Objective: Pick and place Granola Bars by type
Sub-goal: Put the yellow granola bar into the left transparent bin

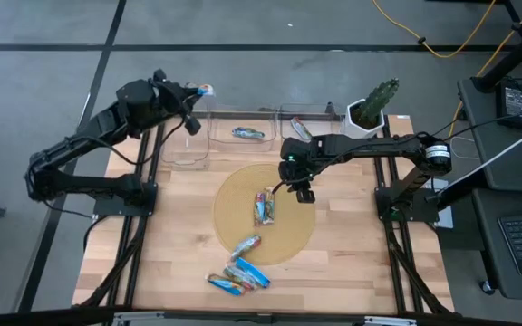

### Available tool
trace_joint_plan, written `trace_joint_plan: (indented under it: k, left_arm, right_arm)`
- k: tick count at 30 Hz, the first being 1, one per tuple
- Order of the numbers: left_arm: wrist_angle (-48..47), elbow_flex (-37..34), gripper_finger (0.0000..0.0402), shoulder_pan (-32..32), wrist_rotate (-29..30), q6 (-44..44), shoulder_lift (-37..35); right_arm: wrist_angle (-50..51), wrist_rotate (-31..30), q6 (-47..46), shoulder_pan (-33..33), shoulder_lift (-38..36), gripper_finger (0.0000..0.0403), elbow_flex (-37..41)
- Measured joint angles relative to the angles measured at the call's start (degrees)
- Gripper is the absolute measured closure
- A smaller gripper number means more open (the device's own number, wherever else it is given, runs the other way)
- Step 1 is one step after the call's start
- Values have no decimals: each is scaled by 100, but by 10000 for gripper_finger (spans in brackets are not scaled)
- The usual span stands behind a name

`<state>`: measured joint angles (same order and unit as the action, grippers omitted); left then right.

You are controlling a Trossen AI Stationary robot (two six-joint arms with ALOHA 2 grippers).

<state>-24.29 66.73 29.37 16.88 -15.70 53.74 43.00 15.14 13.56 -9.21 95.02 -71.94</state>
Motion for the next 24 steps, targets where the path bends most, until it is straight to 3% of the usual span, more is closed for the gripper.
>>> trace_joint_plan:
  k: [9,24]
  left_arm:
    - [-97,-1,371,704,-39,-71,2]
    - [-297,-1,371,2313,-1086,-201,134]
  right_arm:
    - [0,0,-2,0,0,295,0]
    - [2,0,-4,0,0,295,0]
